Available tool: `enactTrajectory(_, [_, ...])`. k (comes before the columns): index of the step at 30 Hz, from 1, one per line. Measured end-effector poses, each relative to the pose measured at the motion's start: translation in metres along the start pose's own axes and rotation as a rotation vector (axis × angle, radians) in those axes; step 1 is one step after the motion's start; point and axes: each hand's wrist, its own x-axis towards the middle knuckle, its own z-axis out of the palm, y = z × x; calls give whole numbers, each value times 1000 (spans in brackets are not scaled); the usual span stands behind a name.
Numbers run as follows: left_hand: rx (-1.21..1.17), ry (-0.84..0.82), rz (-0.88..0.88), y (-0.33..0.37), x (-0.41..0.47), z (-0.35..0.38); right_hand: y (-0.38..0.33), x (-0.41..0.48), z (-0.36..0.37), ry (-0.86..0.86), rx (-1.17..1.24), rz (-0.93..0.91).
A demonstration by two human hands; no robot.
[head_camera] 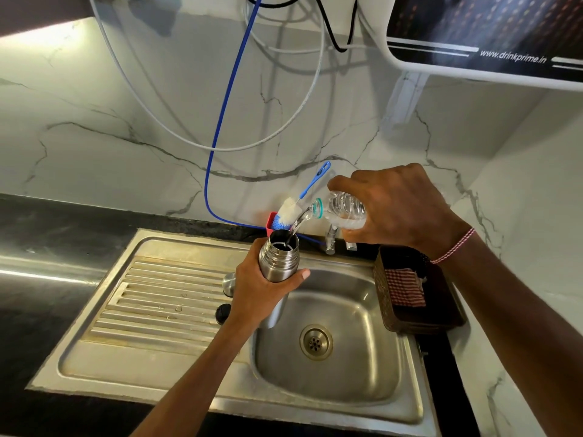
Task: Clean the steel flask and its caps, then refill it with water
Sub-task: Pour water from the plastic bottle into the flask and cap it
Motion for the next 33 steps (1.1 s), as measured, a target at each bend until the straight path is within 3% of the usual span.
enactTrajectory(33, [2, -8, -7, 8, 1, -1, -5, 6, -2, 6, -58, 6])
